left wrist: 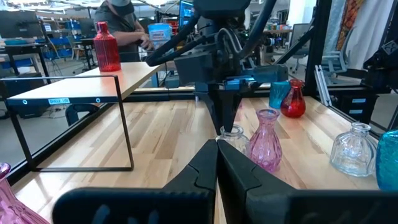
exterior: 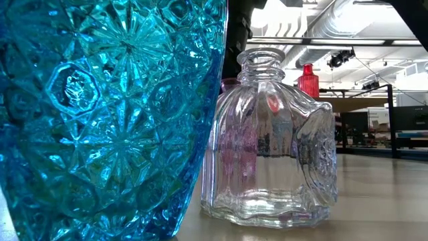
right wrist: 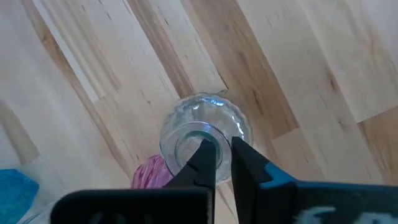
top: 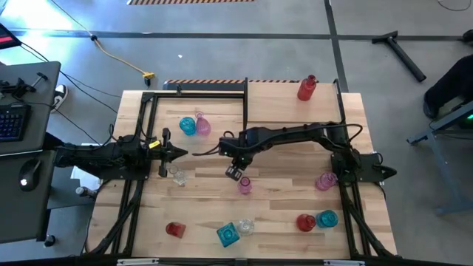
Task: Sort vases onto shelf
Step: Put the top right transparent vase on the shelf
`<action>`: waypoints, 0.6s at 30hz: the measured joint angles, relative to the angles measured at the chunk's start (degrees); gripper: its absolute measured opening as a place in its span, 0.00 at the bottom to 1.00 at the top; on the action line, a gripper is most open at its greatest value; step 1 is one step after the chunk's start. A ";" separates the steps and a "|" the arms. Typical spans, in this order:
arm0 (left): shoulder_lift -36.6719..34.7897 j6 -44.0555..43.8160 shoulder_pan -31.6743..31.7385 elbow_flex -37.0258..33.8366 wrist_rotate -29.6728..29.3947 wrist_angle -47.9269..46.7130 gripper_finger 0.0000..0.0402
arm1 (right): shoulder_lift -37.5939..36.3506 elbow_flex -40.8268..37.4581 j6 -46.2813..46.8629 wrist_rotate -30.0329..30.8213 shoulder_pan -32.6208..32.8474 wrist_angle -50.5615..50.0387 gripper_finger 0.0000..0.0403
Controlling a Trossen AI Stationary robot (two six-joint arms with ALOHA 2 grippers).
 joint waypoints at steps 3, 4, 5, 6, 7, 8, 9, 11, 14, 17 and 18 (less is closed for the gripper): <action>0.00 0.00 0.01 0.02 -0.01 0.00 0.00 | 0.00 0.00 -0.33 -0.55 -0.28 -0.02 0.01; 0.00 0.00 -0.01 0.02 -0.01 0.00 0.00 | 0.00 0.00 -0.33 -0.96 -0.44 0.00 0.01; 0.01 0.00 0.01 0.01 0.00 -0.02 0.00 | 0.00 0.00 -0.34 -1.25 -0.61 -0.01 0.01; 0.02 0.00 -0.01 0.02 -0.01 0.00 0.00 | 0.00 0.00 -0.33 -1.43 -0.73 -0.01 0.01; 0.00 0.00 0.01 0.02 0.01 0.00 0.00 | -0.05 0.00 -0.31 -1.56 -0.93 -0.02 0.01; 0.00 0.00 0.00 0.02 0.00 -0.01 0.00 | -0.20 0.00 -0.21 -1.75 -1.07 -0.07 0.01; 0.00 0.00 0.01 0.01 -0.01 -0.02 0.00 | -0.32 0.00 0.03 -1.78 -1.26 -0.03 0.01; 0.01 0.00 0.00 0.00 0.01 0.00 0.00 | -0.61 0.00 0.71 -1.74 -1.56 0.51 0.01; 0.02 0.00 0.01 0.02 0.01 0.00 0.00 | -0.79 0.00 0.78 -2.27 -1.92 0.40 0.01; 0.00 0.00 0.00 0.01 -0.01 0.00 0.00 | -1.31 0.00 1.30 -2.53 -2.30 -0.22 0.01; 0.01 0.00 0.01 0.01 0.00 0.00 0.00 | -1.70 0.00 1.36 -2.57 -2.47 -0.42 0.01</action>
